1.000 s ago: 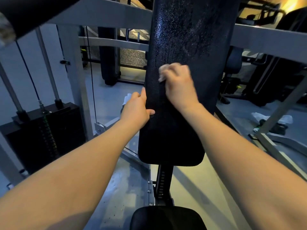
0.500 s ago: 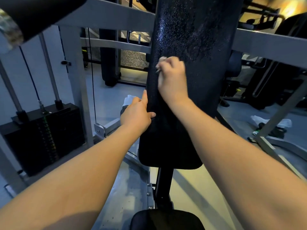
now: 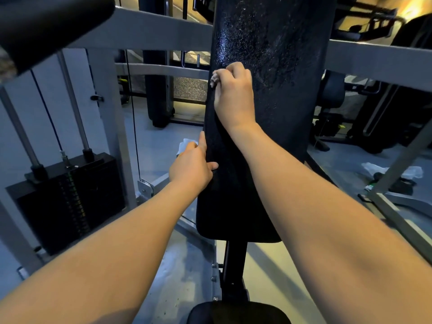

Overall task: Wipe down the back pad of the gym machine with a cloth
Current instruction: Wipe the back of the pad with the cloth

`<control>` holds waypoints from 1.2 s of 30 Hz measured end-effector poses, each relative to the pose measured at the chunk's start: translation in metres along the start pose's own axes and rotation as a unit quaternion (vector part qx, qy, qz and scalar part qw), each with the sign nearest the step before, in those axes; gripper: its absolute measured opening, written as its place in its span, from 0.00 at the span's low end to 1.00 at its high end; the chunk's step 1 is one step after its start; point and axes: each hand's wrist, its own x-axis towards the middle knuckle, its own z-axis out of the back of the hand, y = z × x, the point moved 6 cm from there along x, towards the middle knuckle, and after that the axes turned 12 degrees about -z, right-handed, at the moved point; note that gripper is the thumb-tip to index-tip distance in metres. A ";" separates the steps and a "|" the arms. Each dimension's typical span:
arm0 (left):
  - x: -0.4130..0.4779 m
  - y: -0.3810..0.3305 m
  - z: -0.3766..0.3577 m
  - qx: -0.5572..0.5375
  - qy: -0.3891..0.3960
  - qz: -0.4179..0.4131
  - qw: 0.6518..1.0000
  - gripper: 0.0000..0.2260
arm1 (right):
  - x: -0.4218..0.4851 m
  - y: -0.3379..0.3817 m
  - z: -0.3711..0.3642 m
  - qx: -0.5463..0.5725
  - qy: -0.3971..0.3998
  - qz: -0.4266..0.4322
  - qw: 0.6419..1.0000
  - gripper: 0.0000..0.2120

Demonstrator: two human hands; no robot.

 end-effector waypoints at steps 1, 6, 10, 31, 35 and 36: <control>0.000 0.000 0.000 0.000 0.000 0.002 1.000 0.39 | -0.001 0.001 0.000 0.001 -0.001 -0.011 1.000 0.09; 0.013 -0.001 0.016 -0.051 0.003 -0.033 0.998 0.28 | -0.021 0.001 -0.002 -0.010 0.040 0.028 0.999 0.15; 0.040 -0.009 0.046 -0.116 -0.021 -0.025 0.993 0.31 | -0.009 0.002 0.001 -0.066 0.085 0.063 0.992 0.14; 0.069 -0.023 0.039 -0.078 -0.041 0.005 0.996 0.35 | 0.016 -0.111 0.073 -0.133 0.014 -0.055 0.989 0.12; 0.068 -0.023 0.037 -0.071 -0.045 0.017 0.996 0.33 | -0.002 -0.087 0.058 -0.059 -0.010 -0.128 0.990 0.14; 0.069 -0.023 0.037 -0.071 -0.045 0.015 0.996 0.34 | -0.011 -0.068 0.045 -0.044 0.023 -0.074 0.996 0.14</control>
